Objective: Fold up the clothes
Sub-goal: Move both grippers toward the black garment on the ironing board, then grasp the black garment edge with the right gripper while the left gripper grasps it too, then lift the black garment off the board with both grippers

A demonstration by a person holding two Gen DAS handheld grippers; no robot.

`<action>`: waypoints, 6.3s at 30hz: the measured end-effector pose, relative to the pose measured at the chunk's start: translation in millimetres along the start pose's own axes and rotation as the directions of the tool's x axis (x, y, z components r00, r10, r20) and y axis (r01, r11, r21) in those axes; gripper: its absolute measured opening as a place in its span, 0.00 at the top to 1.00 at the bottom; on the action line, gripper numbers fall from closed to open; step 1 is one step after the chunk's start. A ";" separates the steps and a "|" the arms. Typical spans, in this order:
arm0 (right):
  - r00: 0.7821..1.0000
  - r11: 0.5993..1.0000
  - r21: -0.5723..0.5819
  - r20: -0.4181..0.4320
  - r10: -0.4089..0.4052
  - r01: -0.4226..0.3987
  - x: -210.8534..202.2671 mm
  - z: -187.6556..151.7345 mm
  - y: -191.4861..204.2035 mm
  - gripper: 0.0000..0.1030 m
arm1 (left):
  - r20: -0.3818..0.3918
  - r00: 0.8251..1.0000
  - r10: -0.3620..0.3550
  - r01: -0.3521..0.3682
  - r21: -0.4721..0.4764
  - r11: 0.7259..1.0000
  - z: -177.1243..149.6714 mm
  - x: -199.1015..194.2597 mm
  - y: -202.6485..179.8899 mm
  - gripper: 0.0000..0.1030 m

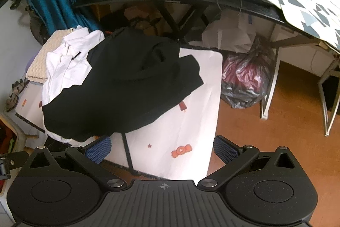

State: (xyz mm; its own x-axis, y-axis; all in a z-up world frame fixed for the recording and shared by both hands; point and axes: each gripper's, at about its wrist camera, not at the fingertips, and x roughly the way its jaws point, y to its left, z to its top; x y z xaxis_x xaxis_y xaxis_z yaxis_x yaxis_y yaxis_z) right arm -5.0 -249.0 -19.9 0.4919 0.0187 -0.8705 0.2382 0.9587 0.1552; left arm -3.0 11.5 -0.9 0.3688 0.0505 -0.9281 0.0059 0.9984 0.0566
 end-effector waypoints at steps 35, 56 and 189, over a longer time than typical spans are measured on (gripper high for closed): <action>0.990 0.989 0.055 0.006 -0.139 0.138 -11.6 -17.9 75.5 0.01 | -0.038 0.995 -0.092 0.096 0.125 0.987 4.2 16.7 62.3 0.00; 0.979 0.986 0.006 0.117 -0.164 0.164 -0.4 -17.2 121.8 0.01 | 0.137 0.971 -0.198 0.179 0.141 0.974 12.2 12.4 127.4 0.00; 0.971 0.946 0.284 -0.133 0.197 -0.153 405.1 226.3 27.9 0.61 | -0.247 0.921 -0.301 0.236 -0.262 0.936 117.1 287.6 63.5 0.91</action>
State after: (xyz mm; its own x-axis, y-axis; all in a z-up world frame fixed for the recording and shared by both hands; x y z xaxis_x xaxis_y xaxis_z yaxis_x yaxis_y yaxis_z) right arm 390.5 -278.9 -262.5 0.4132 0.2444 -0.8772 0.3885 0.8239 0.4126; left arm 212.2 86.4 -221.2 0.1085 -0.2477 -0.9628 -0.1510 0.9531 -0.2622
